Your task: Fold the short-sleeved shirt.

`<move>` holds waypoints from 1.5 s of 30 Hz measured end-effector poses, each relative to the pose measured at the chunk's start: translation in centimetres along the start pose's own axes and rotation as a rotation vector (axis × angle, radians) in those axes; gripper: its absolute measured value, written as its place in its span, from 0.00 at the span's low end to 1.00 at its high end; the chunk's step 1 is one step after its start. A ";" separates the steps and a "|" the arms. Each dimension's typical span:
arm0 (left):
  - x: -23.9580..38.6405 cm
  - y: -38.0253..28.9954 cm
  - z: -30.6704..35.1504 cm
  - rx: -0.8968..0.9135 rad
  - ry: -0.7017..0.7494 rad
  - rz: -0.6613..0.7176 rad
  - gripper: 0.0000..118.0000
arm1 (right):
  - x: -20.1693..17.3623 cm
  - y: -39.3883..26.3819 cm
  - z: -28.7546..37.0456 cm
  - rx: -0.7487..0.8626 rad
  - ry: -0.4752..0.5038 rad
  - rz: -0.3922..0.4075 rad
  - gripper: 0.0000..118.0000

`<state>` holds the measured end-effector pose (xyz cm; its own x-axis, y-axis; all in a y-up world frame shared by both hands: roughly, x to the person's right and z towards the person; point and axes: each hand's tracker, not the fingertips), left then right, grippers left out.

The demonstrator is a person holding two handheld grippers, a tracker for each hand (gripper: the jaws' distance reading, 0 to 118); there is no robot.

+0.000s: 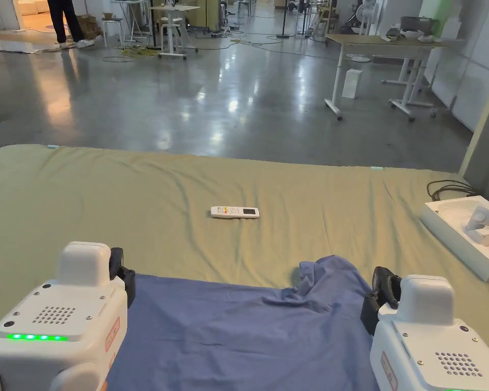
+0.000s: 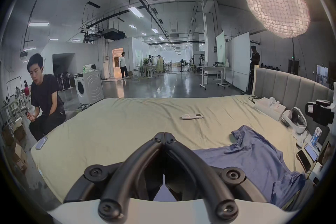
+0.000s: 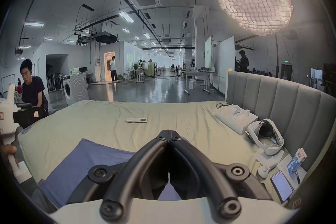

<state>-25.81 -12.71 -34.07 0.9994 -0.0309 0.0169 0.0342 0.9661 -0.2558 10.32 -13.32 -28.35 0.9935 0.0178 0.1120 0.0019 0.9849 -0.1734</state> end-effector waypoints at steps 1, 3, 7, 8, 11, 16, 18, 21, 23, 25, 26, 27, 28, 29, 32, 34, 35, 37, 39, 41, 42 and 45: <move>0.1 0.0 -0.1 0.000 0.000 -0.007 0.02 | 0.0 0.1 0.0 0.003 0.003 0.001 0.00; -0.3 -0.1 0.1 -0.009 -0.011 -0.011 0.02 | -0.3 0.3 0.0 0.010 0.004 0.012 0.00; -2.2 -0.9 0.1 -0.150 -0.040 0.024 0.02 | -0.5 0.4 -0.1 0.006 0.026 0.038 0.00; -2.8 -1.3 0.2 -0.177 -0.039 0.024 0.02 | -0.6 0.4 -0.2 -0.001 0.032 0.040 0.00; -5.1 -2.9 0.9 -0.290 -0.039 0.012 0.02 | -0.7 0.2 -0.2 -0.022 0.044 0.046 0.00; -9.1 -6.6 2.6 -0.490 -0.017 0.027 0.02 | -0.7 -0.7 -0.6 -0.070 0.058 0.043 0.00; -10.7 -8.1 3.1 -0.572 -0.004 0.043 0.04 | -0.8 -1.2 -0.8 -0.095 0.069 0.042 0.00; -12.2 -10.0 3.4 -0.655 0.036 0.095 0.36 | -1.0 -2.0 -1.2 -0.129 0.086 0.039 0.00; -13.0 -11.1 3.4 -0.712 0.043 0.145 0.36 | -1.1 -2.5 -1.4 -0.146 0.090 0.041 0.00; -13.9 -12.1 3.5 -0.740 0.043 0.165 0.37 | -1.2 -3.0 -1.5 -0.162 0.092 0.045 0.00; -14.0 -12.5 3.4 -0.769 0.041 0.164 0.37 | -1.2 -3.2 -1.6 -0.170 0.094 0.046 0.00; -14.0 -13.0 3.2 -0.805 0.029 0.165 0.38 | -1.2 -3.3 -1.7 -0.180 0.094 0.047 0.00; -14.0 -13.5 3.1 -0.831 0.020 0.165 0.40 | -1.2 -3.5 -1.7 -0.187 0.094 0.048 0.00; -14.0 -14.2 3.2 -0.848 0.001 0.166 0.41 | -1.2 -3.6 -1.8 -0.194 0.094 0.048 0.00; -13.9 -15.9 2.4 -0.909 0.028 0.149 0.51 | -0.9 -4.1 -1.9 -0.215 0.089 0.049 0.00; -13.8 -17.5 1.8 -0.959 0.066 0.112 0.51 | -0.6 -4.4 -2.1 -0.229 0.085 0.046 0.00; -13.7 -18.2 1.4 -0.974 0.076 0.095 0.51 | -0.5 -4.6 -2.1 -0.236 0.084 0.045 0.00; -13.7 -19.8 1.0 -1.051 0.108 0.076 0.51 | -0.4 -4.9 -2.2 -0.250 0.079 0.042 0.00; -13.4 -19.3 1.2 -0.989 0.103 0.098 0.52 | -0.2 -5.1 -2.1 -0.259 0.077 0.040 0.00; -12.4 -19.1 1.0 -0.998 0.113 0.031 0.46 | 0.0 -5.2 -1.9 -0.263 0.071 0.043 0.00; -12.0 -19.1 1.0 -0.989 0.085 -0.016 0.30 | 0.0 -5.2 -1.9 -0.266 0.070 0.044 0.00; -10.3 -19.3 1.1 -0.986 0.103 -0.063 0.24 | 0.3 -5.4 -1.9 -0.274 0.069 0.037 0.00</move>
<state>-36.75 -30.74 -28.25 0.9897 -0.1427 -0.0140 0.0324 0.3182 -0.9475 10.82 -18.92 -29.24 0.9989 0.0322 0.0353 -0.0137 0.9003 -0.4350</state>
